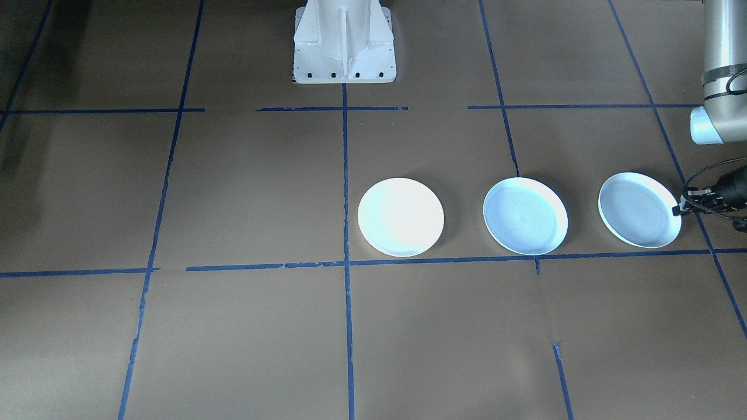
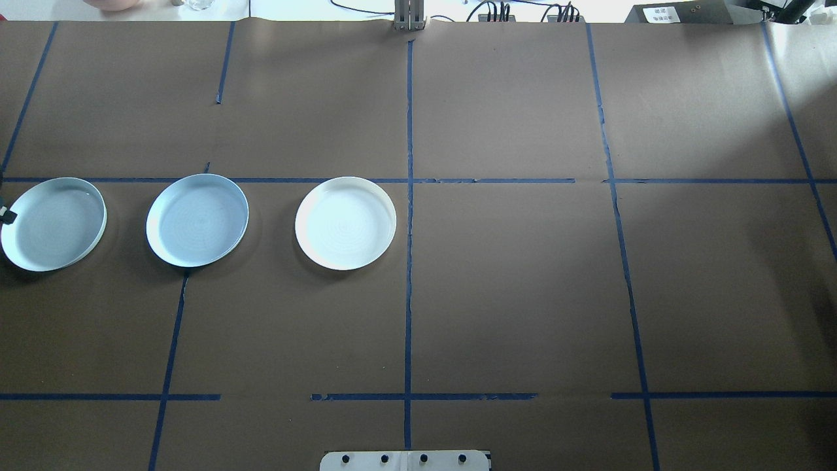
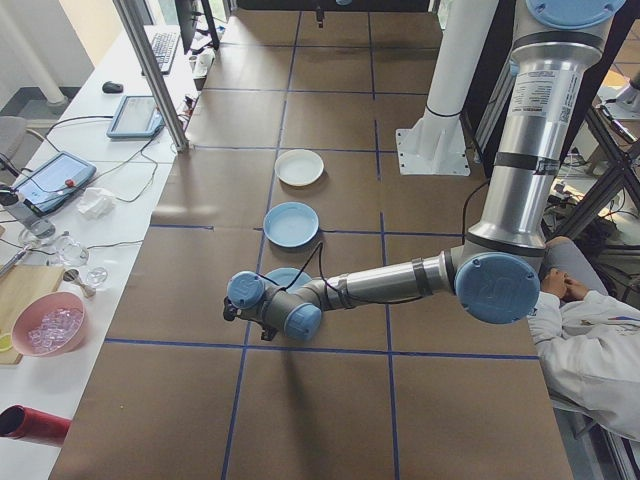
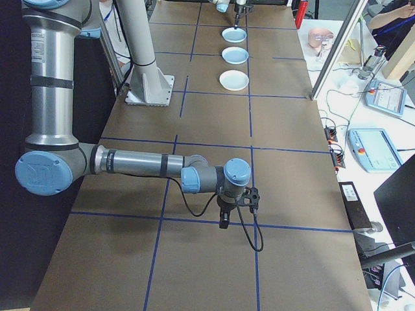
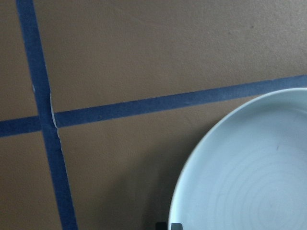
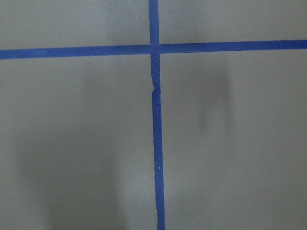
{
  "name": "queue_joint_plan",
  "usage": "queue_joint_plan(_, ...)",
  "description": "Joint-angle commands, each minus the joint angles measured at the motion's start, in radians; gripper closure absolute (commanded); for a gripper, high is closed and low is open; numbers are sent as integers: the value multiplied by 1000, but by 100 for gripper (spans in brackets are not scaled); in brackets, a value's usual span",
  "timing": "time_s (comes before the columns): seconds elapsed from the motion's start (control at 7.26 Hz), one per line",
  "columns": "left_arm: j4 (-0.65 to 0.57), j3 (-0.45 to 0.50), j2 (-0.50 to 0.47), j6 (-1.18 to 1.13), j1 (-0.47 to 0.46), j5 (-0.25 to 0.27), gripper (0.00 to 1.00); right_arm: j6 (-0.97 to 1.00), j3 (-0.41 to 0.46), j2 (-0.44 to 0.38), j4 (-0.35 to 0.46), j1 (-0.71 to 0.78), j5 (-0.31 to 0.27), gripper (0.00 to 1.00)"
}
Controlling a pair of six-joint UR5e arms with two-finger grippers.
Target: Stack plate in center
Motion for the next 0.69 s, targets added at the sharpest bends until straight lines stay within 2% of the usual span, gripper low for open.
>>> queue_joint_plan(0.0,37,-120,34,1,-11,-57,100,0,0,0,0,1,0,0)
queue_joint_plan(0.14,46,-210,70,-2,-14,-66,100,0,-1,0,0,0,0,0)
queue_joint_plan(0.28,49,-248,75,-11,-14,-115,100,0,0,0,0,0,0,0)
queue_joint_plan(0.55,61,-332,66,-164,0,-126,100,0,0,0,0,0,0,0)
